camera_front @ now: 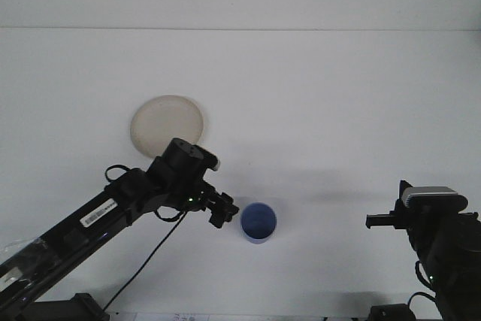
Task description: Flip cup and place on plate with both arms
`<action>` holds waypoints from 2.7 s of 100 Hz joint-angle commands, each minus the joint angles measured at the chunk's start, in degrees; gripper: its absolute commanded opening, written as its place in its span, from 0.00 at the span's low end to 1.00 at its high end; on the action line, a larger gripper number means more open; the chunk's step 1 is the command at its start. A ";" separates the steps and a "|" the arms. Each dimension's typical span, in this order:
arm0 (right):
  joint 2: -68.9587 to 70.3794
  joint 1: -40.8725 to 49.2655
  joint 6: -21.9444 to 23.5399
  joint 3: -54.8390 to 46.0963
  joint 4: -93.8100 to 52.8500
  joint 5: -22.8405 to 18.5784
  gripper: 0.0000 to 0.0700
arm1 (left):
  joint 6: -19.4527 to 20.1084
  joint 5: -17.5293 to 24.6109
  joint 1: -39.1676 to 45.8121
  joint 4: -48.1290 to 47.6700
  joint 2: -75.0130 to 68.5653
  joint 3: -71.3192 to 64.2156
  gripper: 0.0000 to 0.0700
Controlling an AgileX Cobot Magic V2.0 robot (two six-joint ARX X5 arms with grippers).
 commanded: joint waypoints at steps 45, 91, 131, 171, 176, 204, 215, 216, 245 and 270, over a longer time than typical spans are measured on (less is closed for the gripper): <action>0.28 0.04 0.66 0.66 0.68 0.02 0.00 | 2.01 -8.22 -7.48 0.72 12.07 6.64 0.56; 0.28 0.04 0.66 0.68 0.61 0.02 0.00 | 3.32 -11.45 -8.04 -1.49 14.78 10.05 0.01; 0.28 0.04 0.66 0.66 0.61 0.02 0.00 | 6.60 -28.04 9.29 -7.26 14.82 25.94 0.01; 0.28 0.04 0.68 0.68 0.59 0.00 0.00 | 8.70 -28.98 27.10 -4.81 21.68 26.58 0.01; 0.28 0.04 0.68 0.68 0.59 0.00 0.00 | 8.70 -28.98 27.76 -4.44 22.62 26.58 0.01; 0.28 0.04 0.83 0.66 0.37 0.00 0.00 | 8.72 -28.98 29.07 -3.96 27.15 26.58 0.02; 0.28 0.04 0.81 0.66 0.37 0.00 0.00 | 8.72 -28.96 29.07 -3.69 27.56 26.58 0.03; 0.28 0.04 0.83 0.66 0.37 0.00 0.00 | 8.72 -28.98 29.07 -3.65 27.56 26.58 0.04; 0.28 0.04 0.83 0.66 0.35 0.00 0.00 | 9.31 -28.96 29.33 -4.02 27.54 27.69 0.79; 0.28 0.04 0.83 0.66 -0.28 0.00 0.00 | 8.07 -28.89 30.21 -10.16 27.23 37.92 0.82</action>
